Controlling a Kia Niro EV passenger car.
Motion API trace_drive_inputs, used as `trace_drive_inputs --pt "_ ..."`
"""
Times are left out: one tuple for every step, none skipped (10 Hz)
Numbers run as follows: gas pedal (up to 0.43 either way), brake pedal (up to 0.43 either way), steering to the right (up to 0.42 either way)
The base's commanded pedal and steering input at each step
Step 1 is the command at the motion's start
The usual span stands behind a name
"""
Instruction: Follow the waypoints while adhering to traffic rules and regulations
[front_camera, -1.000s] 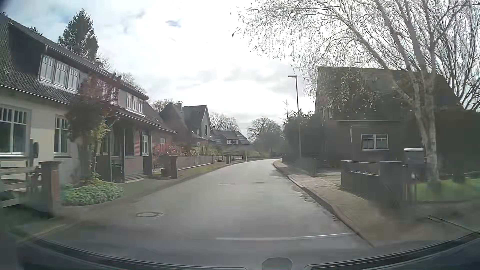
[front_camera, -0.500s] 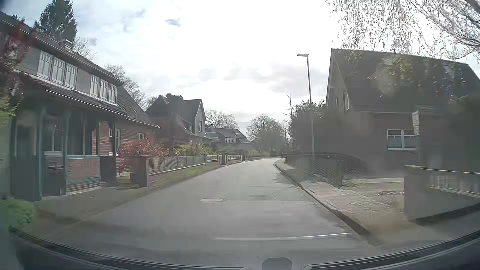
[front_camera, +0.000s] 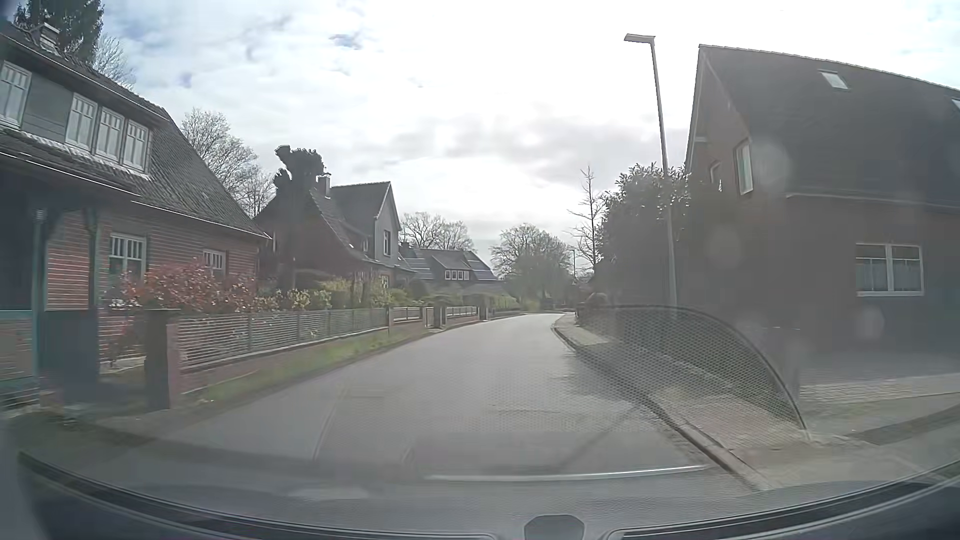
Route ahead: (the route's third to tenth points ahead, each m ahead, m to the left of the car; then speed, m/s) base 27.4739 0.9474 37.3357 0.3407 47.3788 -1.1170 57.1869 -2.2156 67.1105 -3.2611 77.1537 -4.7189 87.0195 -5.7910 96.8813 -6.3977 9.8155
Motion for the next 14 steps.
trace_drive_inputs --pt "0.15 0.0 0.001" --pt "0.15 0.0 0.001" --pt "0.15 0.0 0.001" --pt "0.15 0.0 0.001" --pt "0.138 0.0 0.001" --pt "0.138 0.0 0.001" --pt "0.138 0.0 0.001" --pt "0.138 0.0 0.002" --pt "0.15 0.0 0.002" --pt "0.15 0.0 0.001" --pt "0.15 0.0 0.002" --pt "0.15 0.006 0.002" --pt "0.15 0.0 0.002" --pt "0.15 0.0 0.003"
